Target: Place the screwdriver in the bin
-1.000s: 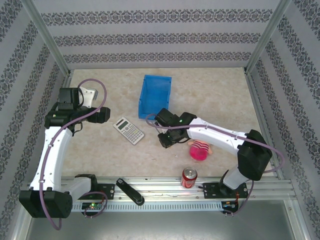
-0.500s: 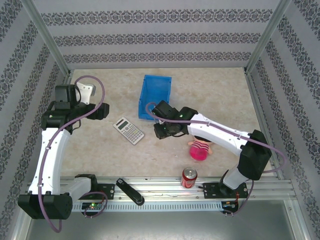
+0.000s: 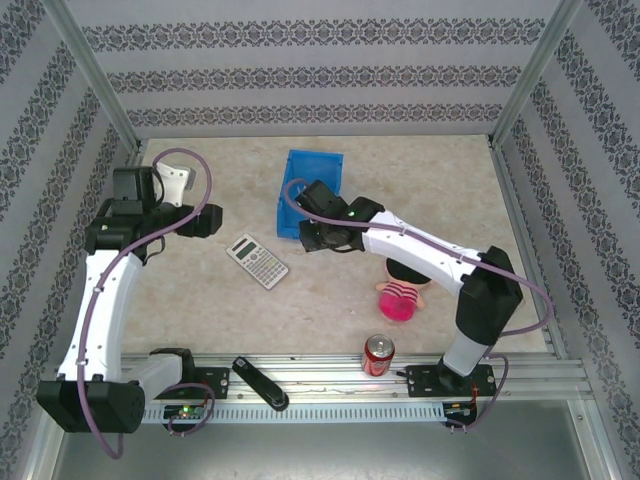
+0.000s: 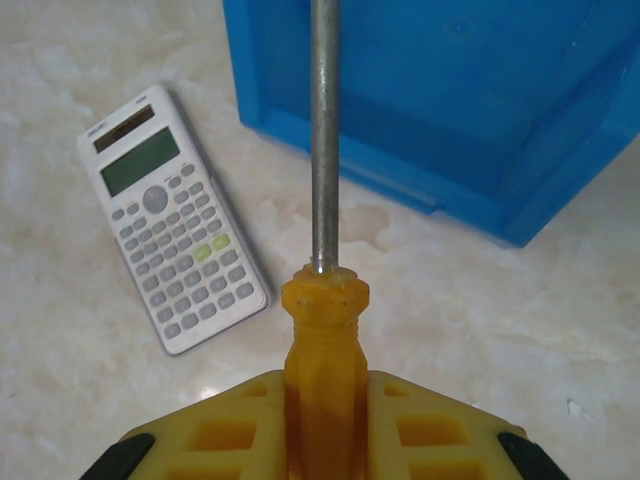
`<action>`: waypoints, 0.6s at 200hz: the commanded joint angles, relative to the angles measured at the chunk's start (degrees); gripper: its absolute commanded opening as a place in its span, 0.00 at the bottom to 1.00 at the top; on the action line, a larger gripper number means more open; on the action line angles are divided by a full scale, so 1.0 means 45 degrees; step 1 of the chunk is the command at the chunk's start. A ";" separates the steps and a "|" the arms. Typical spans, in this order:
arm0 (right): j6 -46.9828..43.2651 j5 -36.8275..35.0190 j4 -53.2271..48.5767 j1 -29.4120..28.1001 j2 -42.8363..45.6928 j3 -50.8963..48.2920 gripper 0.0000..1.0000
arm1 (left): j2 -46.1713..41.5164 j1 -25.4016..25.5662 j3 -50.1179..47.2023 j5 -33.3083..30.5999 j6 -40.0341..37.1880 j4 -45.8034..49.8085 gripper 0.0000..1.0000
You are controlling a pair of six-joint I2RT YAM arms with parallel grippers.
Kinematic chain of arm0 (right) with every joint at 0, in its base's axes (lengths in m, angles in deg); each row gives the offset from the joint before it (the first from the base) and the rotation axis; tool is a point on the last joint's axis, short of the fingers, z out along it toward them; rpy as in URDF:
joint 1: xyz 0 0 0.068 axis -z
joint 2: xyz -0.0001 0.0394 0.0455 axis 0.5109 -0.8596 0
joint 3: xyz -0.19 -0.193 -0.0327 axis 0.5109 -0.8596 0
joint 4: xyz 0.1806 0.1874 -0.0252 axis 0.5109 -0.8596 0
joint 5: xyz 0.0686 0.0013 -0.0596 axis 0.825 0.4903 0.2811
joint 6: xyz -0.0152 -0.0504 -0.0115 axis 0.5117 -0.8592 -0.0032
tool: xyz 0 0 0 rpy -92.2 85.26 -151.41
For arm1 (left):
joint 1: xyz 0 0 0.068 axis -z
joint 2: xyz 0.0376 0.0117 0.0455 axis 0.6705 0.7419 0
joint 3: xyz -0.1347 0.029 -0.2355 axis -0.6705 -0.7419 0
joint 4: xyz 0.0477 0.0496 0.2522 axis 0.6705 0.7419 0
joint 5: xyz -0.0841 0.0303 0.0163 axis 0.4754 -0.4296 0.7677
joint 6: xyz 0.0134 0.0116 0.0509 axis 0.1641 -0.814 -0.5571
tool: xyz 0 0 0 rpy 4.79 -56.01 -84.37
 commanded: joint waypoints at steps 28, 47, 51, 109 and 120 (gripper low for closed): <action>-0.0349 -0.0278 0.0152 0.0458 -0.0861 0.1299 0.19 | 0.0081 -0.0089 0.0696 -0.0119 -0.0305 0.0361 0.99; -0.0350 -0.0224 0.0243 0.0680 -0.1130 0.1507 0.19 | 0.0063 -0.0089 0.0955 -0.0171 -0.0494 0.0693 0.99; -0.0349 -0.0202 0.0286 0.0721 -0.1179 0.1527 0.19 | 0.0053 -0.0089 0.1000 -0.0173 -0.0527 0.0747 0.99; -0.0203 -0.0051 0.0828 0.1408 -0.2010 0.1943 0.19 | -0.0298 -0.0089 0.1164 -0.0239 -0.0470 0.0951 0.99; -0.0141 -0.0003 0.0759 0.1484 -0.2299 0.2216 0.19 | -0.0343 -0.0089 0.1145 -0.0216 -0.0422 0.0941 0.99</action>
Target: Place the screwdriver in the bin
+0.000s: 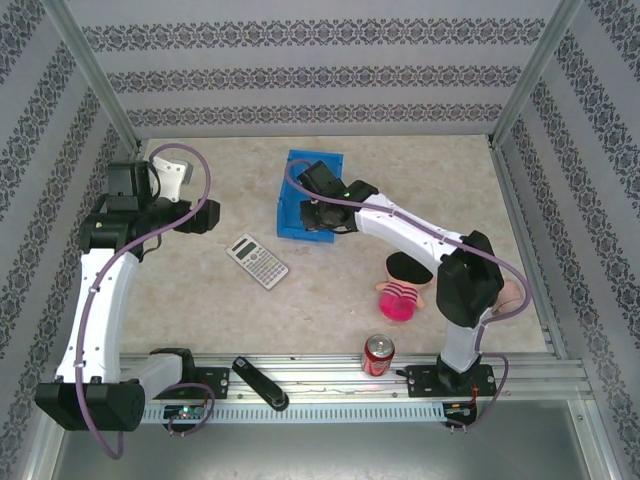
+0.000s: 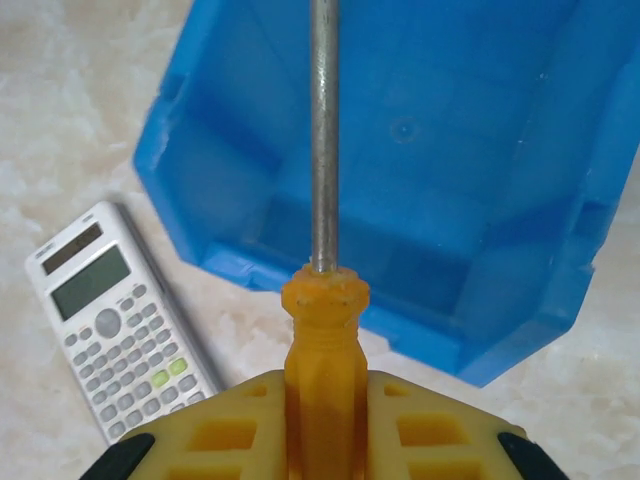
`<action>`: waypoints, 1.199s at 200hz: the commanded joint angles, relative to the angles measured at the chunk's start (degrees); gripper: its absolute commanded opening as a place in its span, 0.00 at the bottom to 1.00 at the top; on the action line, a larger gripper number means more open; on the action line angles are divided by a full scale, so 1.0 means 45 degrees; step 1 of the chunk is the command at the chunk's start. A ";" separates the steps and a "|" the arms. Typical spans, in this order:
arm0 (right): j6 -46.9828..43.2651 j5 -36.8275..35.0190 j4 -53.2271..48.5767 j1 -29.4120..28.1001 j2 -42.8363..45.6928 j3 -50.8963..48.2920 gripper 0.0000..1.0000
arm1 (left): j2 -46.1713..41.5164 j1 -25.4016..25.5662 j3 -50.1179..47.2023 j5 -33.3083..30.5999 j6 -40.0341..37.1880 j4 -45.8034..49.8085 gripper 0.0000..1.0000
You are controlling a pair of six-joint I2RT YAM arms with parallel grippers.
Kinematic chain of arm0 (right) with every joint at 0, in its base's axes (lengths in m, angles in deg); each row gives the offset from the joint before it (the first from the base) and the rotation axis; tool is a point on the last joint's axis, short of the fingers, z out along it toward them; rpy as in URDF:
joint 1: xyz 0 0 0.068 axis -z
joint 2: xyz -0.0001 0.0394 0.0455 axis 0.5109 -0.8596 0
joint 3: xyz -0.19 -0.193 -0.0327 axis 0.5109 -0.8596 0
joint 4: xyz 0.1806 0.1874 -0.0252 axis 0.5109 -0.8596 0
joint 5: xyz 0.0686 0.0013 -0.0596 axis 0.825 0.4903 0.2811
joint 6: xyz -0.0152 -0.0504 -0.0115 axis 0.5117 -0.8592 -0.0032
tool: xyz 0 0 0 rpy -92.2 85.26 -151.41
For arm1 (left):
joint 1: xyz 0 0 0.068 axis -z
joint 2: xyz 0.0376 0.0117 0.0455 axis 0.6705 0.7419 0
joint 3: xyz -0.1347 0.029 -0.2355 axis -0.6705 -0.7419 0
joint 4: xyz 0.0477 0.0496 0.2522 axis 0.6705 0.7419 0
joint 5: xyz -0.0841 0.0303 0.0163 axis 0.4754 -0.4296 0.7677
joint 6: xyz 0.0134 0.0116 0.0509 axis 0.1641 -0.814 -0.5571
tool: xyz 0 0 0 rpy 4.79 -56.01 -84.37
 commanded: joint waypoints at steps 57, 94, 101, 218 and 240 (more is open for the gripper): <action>0.0223 0.0320 0.0211 0.0494 -0.2389 0.2321 0.19 | -0.0371 -0.0089 0.0168 0.0159 -0.0054 0.0439 0.99; 0.0375 0.0510 0.0069 0.0711 -0.3777 0.3368 0.19 | -0.0416 -0.0089 -0.0055 0.0270 -0.0201 0.0502 0.99; 0.0418 0.0527 0.0008 0.0780 -0.4026 0.3541 0.19 | -0.0403 -0.0089 -0.0085 0.0255 -0.0230 0.0517 0.99; 0.0525 0.0849 -0.0817 0.1259 -0.6703 0.5700 0.22 | -0.0496 -0.0089 -0.0417 0.0320 -0.0217 0.0390 0.99; 0.0557 0.0913 -0.0733 0.1287 -0.6882 0.5670 0.23 | -0.0513 -0.0089 -0.0472 0.0460 -0.0193 0.0416 0.99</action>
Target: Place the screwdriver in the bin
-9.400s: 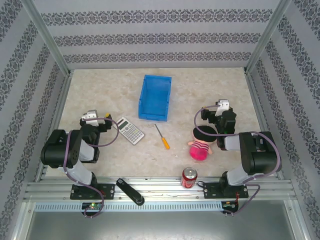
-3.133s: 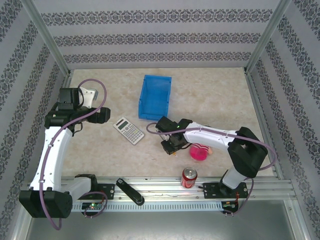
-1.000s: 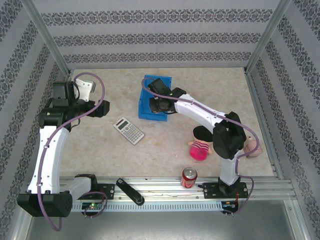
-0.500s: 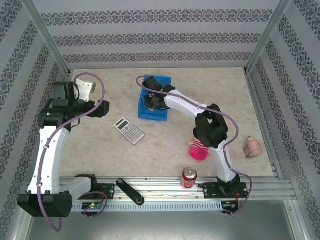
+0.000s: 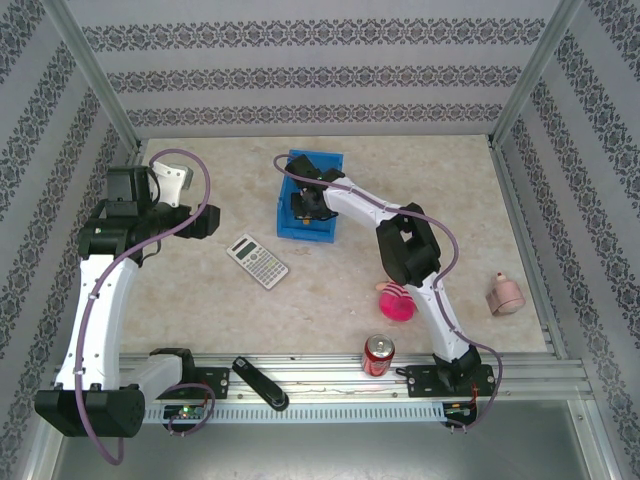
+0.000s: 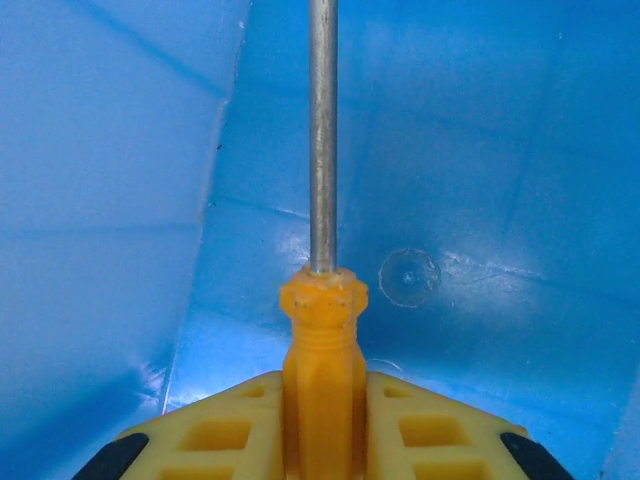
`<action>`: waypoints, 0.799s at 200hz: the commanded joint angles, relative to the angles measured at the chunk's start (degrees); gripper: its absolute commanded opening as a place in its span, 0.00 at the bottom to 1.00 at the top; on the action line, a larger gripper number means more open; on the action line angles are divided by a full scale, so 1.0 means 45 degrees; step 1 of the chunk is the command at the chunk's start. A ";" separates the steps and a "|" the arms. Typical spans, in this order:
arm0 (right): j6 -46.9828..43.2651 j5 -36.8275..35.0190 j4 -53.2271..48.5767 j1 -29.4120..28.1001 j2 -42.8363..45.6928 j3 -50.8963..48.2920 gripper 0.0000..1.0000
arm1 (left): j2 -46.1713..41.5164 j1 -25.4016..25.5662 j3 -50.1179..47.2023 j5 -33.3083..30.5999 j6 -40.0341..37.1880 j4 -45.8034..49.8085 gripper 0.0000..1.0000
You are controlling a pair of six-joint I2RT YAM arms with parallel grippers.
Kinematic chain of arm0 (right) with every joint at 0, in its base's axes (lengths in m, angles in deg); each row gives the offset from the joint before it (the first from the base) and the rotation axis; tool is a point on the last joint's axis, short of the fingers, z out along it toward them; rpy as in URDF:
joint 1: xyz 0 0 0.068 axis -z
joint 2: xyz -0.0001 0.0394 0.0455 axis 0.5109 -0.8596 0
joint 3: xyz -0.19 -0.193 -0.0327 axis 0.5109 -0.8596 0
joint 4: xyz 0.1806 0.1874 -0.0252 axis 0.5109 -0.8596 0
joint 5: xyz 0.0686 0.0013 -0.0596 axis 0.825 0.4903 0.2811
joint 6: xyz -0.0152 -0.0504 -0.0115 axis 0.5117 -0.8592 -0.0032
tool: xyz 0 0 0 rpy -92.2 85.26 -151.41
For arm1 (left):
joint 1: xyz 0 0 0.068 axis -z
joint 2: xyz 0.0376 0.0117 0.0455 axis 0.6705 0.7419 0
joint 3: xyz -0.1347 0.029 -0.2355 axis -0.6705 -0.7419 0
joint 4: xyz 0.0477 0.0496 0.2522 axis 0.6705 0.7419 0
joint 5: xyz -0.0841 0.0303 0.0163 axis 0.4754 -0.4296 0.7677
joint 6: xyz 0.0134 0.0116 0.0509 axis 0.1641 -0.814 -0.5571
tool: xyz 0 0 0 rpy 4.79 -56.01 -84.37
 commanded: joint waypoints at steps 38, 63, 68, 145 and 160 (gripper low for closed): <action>0.0253 0.0168 -0.0315 0.0175 -0.0491 0.0394 0.39 | -0.0283 -0.0089 -0.0517 0.0499 -0.0558 0.0399 0.99; 0.0004 -0.0128 -0.0176 0.0169 -0.0184 0.0363 0.48 | -0.0127 -0.0080 -0.0350 0.0331 -0.0698 0.0549 0.99; -0.0053 -0.0158 -0.0147 0.0147 -0.0098 0.0367 0.49 | -0.0118 -0.0089 -0.0300 0.0297 -0.0720 0.0583 0.99; -0.1391 0.0118 -0.0432 -0.0132 0.2317 0.1067 0.53 | -0.0045 -0.0089 -0.0218 -0.0176 -0.0574 0.0728 0.99; -0.1823 -0.0036 -0.0449 -0.0279 0.3179 0.0886 0.55 | -0.0017 -0.0089 -0.0282 -0.0266 -0.0552 0.0672 0.99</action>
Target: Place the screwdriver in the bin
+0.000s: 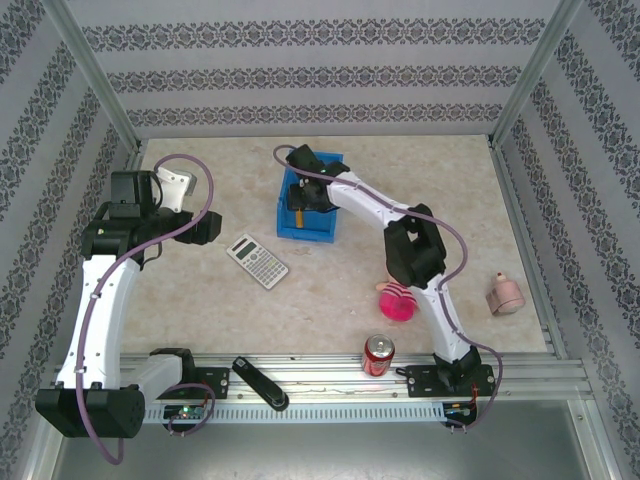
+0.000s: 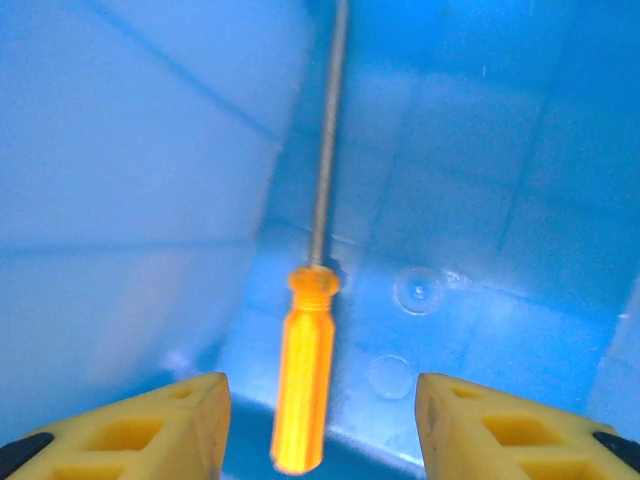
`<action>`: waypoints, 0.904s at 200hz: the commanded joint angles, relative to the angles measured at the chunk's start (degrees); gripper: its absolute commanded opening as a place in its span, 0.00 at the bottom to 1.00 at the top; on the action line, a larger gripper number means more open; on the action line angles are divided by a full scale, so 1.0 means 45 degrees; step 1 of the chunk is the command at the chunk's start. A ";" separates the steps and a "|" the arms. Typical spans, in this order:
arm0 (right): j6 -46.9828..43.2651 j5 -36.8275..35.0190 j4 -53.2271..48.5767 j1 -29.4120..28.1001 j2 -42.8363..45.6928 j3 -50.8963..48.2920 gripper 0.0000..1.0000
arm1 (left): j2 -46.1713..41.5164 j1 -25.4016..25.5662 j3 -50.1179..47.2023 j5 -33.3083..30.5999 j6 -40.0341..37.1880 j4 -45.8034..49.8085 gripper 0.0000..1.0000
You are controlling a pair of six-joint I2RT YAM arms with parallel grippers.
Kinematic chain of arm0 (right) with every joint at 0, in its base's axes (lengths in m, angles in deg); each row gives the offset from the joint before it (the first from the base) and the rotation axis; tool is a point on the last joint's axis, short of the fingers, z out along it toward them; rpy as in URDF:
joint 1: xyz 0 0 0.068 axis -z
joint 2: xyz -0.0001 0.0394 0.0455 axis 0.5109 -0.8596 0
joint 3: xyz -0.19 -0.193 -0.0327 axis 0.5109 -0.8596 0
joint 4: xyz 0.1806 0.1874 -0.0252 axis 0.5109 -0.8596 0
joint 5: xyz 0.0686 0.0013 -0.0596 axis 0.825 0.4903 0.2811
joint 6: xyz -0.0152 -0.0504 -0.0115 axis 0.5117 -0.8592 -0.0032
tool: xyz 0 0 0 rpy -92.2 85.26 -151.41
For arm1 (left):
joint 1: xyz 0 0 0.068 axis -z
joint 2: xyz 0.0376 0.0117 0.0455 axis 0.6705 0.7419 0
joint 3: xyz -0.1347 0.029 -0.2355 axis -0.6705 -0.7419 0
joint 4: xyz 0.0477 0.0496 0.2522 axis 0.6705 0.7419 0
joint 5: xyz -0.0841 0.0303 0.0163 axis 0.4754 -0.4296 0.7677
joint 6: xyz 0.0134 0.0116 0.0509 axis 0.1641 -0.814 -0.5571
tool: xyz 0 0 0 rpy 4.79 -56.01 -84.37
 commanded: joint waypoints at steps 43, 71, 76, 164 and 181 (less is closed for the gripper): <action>-0.1779 -0.0211 0.0962 -0.0246 0.5142 -0.1602 0.58 | 0.0052 -0.0089 -0.0475 -0.0745 0.0460 -0.0471 0.99; -0.2384 -0.1291 0.4023 0.0137 0.8151 -0.5512 0.98 | -0.0052 -0.0108 -0.2052 -0.2405 0.1783 -0.2890 0.99; -0.2505 -0.1566 0.4527 0.0272 0.8577 -0.6181 0.98 | -0.0010 -0.0109 -0.2387 -0.2739 0.2028 -0.3411 0.99; -0.4747 -0.2679 1.5091 0.4678 1.0873 -1.6017 0.98 | 0.3085 -0.0475 -0.7539 -0.4327 0.4322 -1.3295 0.99; -0.5185 -0.2763 1.5654 0.5056 1.0724 -1.6604 0.98 | 0.3699 -0.0499 -0.8341 -0.4504 0.4265 -1.5303 0.99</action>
